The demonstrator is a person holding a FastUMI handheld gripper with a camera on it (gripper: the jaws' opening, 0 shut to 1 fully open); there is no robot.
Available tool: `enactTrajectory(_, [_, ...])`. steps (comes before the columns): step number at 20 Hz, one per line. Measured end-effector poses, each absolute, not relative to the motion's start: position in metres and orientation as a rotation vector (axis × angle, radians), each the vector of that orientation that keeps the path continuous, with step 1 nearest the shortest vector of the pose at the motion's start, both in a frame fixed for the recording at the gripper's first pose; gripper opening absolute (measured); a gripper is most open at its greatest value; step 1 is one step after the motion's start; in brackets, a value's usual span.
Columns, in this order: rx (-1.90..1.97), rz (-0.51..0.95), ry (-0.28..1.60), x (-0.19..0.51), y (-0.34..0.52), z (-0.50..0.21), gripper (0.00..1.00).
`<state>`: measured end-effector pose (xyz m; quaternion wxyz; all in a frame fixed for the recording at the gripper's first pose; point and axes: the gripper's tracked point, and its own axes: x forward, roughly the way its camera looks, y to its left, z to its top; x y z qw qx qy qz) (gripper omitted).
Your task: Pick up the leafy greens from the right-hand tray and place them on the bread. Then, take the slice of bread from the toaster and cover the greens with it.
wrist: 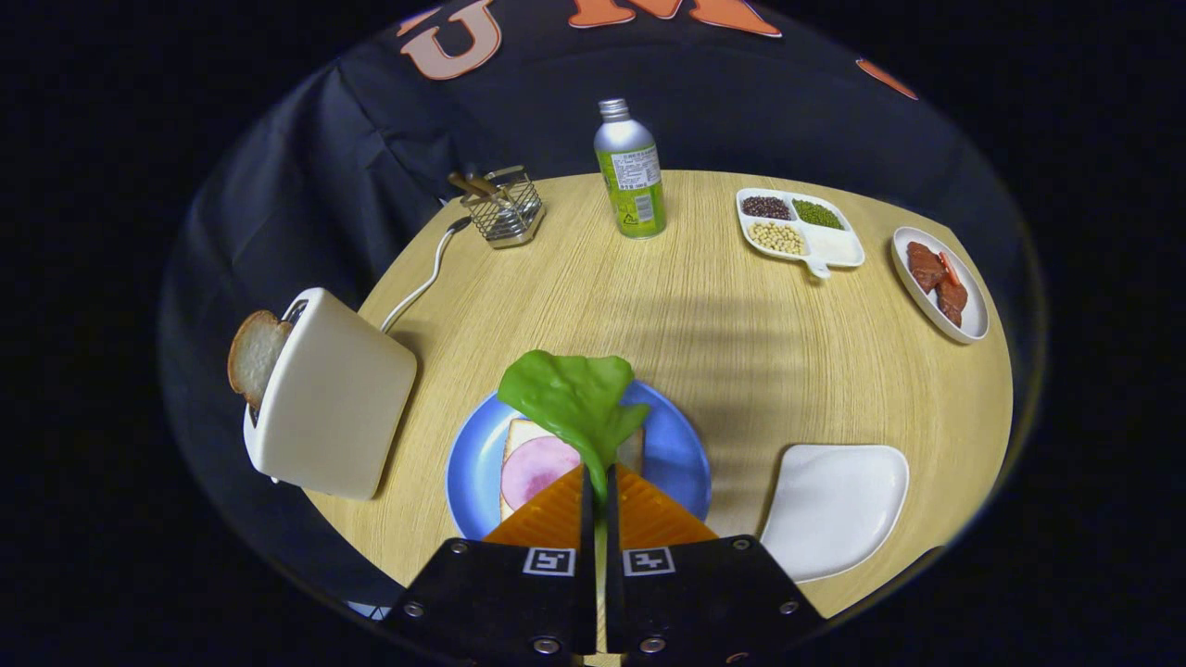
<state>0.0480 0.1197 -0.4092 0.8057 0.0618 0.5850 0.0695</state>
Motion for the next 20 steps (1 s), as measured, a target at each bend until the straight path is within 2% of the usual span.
enactTrajectory(5, [0.075, 0.129, 1.234, 0.057, 0.127, -0.42, 0.09])
enactTrajectory(10, [0.016, 0.172, 1.235, 0.052, 0.141, -0.424, 0.16])
enactTrajectory(12, [-0.014, 0.18, 1.229, 0.051, 0.144, -0.423, 0.2])
enactTrajectory(15, [-0.04, 0.178, 1.239, 0.046, 0.146, -0.421, 0.32])
enactTrajectory(20, [-0.059, 0.181, 1.24, 0.045, 0.158, -0.411, 0.39])
